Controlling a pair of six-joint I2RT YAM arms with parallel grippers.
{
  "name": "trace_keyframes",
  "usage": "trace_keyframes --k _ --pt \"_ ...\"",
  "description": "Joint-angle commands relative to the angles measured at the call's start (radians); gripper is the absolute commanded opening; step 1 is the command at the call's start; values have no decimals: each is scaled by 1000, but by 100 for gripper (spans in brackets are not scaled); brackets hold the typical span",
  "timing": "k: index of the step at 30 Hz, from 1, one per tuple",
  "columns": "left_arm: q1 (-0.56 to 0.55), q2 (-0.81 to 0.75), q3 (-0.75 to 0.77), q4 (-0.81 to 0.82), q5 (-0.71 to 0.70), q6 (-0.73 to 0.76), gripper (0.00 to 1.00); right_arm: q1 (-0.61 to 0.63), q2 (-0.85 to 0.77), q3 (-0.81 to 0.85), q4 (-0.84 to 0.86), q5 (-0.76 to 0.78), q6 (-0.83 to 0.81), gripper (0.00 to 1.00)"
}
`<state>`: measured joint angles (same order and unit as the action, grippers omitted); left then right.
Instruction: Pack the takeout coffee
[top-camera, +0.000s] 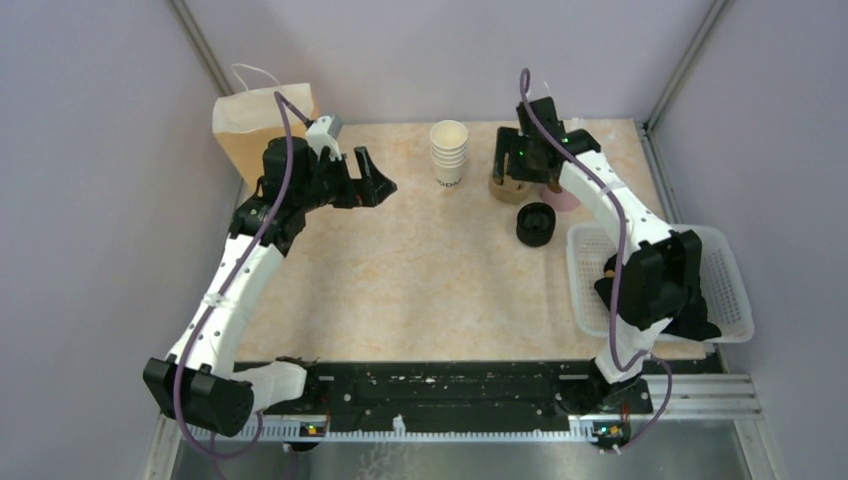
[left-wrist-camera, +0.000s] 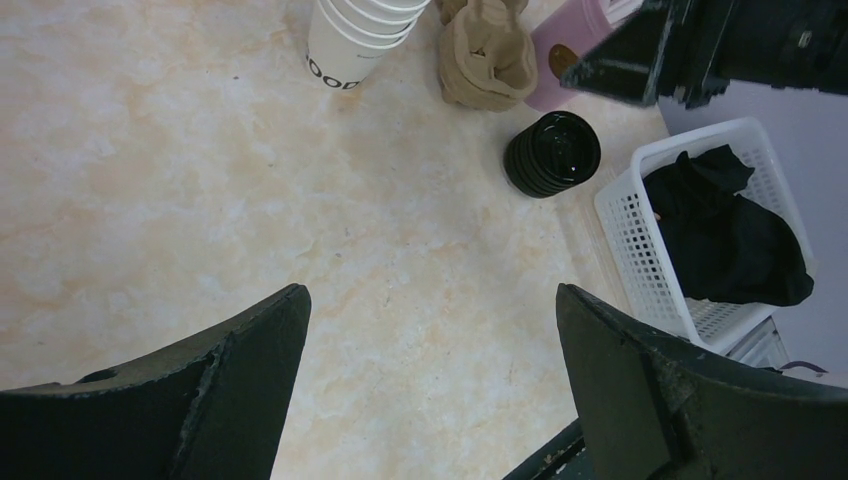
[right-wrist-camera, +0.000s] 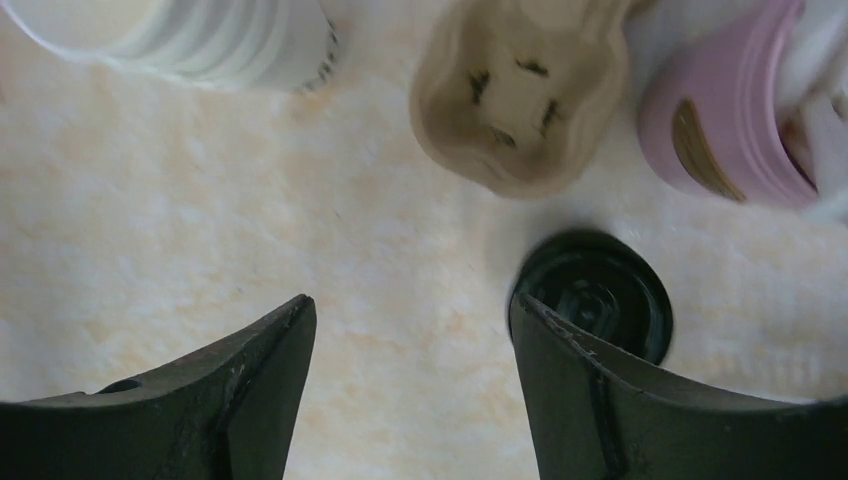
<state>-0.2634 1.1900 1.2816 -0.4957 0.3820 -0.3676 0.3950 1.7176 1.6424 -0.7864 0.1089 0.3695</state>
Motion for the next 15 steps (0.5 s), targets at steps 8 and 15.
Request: trace_keyframes --k 8,15 --pt "-4 26 14 -26 -36 34 98 38 371 566 141 166 315 67" --pt "-5 13 14 -45 -71 67 98 75 527 744 122 205 253 59"
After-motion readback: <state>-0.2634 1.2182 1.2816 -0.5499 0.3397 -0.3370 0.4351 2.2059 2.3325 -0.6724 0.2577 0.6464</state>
